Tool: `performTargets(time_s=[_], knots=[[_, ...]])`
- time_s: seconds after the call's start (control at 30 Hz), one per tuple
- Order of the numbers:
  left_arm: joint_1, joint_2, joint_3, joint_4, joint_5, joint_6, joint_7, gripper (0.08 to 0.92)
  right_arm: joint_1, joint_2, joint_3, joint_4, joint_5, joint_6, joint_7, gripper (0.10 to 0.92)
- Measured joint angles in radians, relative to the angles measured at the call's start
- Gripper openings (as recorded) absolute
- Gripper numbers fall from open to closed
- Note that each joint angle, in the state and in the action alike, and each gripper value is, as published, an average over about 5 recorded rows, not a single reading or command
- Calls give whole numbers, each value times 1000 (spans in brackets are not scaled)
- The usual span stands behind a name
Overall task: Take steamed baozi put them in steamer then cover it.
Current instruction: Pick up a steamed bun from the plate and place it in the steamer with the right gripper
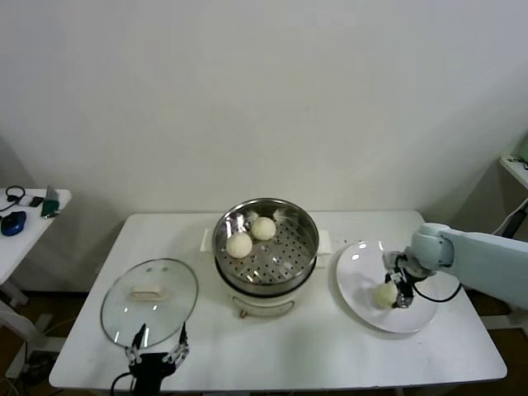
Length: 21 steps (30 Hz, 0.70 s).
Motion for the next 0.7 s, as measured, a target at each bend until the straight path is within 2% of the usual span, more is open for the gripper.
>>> performTargets(time_s=[0.3,0.7], knots=[[9,-8,2,-11,16,0,0,823,227,47,-106,16,49,110,-80,696],[8,-17,0,-16,28,-1,-1,823,597,260,-169,56,141,445,-174,696]])
